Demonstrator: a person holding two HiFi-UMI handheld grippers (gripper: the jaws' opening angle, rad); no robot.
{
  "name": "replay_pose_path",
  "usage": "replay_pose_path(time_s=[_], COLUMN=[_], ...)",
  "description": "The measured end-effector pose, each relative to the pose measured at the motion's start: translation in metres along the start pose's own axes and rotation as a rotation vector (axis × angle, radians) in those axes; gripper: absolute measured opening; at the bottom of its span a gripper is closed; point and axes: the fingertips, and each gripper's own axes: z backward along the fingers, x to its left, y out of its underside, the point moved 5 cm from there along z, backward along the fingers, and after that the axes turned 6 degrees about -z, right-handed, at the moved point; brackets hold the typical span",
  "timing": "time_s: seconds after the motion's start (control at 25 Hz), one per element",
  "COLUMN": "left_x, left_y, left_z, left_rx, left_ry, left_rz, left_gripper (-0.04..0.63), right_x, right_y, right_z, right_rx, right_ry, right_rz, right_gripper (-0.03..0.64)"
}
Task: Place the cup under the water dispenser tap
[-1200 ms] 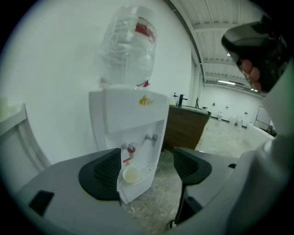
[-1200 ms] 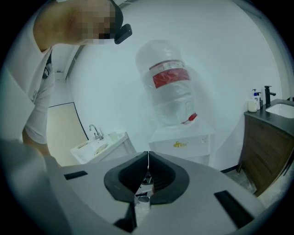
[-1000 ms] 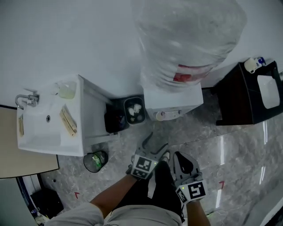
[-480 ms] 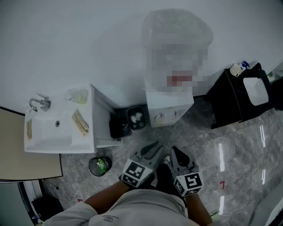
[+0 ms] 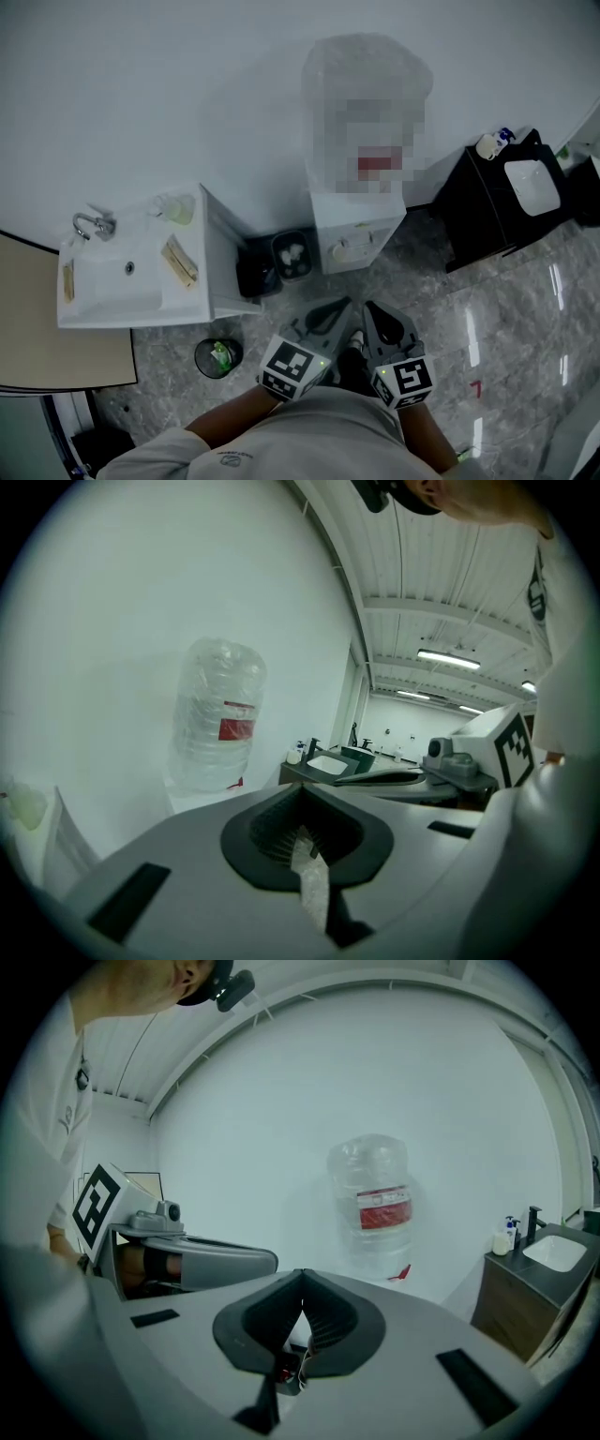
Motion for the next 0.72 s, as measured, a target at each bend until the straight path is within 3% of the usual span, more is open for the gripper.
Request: replay_pose_path(time_s=[0.72], left_x=[0.0], left_y=[-0.007], left_z=[0.009], left_rx=[-0.029], left_ry=[-0.008], left_rz=[-0.013], left_gripper=[0.005], right_x=[0.009], right_y=[-0.012], right_z=[0.002], right_rx=[-0.013], right_ry=[0.011], right_rz=[0.042], right_gripper=[0.015])
